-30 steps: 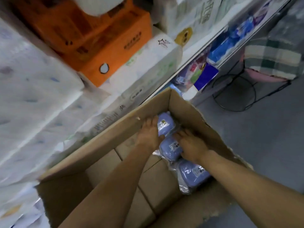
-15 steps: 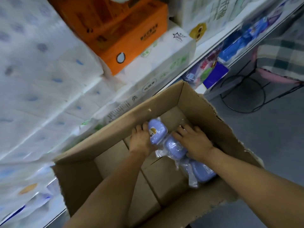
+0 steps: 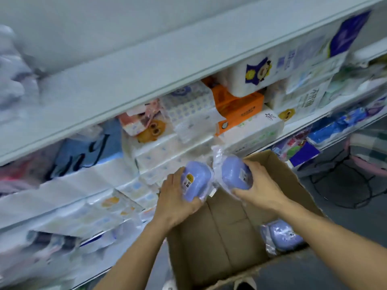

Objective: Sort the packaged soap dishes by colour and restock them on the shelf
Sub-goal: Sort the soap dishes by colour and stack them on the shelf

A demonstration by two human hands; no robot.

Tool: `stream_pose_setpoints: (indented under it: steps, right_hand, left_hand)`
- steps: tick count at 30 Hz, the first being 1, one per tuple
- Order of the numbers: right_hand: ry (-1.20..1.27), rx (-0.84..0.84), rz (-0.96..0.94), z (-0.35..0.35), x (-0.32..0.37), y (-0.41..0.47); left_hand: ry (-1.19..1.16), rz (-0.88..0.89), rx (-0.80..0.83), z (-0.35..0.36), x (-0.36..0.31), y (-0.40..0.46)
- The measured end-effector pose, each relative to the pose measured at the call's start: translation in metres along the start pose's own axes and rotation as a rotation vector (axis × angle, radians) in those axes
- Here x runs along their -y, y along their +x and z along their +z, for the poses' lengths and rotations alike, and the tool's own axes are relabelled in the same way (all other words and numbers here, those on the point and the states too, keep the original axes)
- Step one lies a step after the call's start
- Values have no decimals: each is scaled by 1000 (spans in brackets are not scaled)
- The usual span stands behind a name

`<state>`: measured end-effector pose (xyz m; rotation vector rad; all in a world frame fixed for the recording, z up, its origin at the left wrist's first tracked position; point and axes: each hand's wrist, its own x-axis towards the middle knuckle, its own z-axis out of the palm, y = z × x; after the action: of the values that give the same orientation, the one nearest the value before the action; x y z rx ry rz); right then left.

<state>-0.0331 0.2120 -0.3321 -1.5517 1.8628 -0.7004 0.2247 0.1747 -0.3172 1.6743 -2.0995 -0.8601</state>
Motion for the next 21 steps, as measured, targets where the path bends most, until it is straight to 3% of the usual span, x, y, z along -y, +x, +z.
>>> stream_pose_setpoints:
  steps: [5, 11, 21]
  right_hand:
    - [180, -5, -248, -30, 87, 5]
    - [224, -14, -470, -67, 186, 14]
    - [510, -22, -589, -73, 332, 33]
  left_hand:
    - [-91, 92, -146, -90, -24, -24]
    - [-169, 123, -241, -187, -55, -52]
    - [-654, 0, -341, -315, -70, -72]
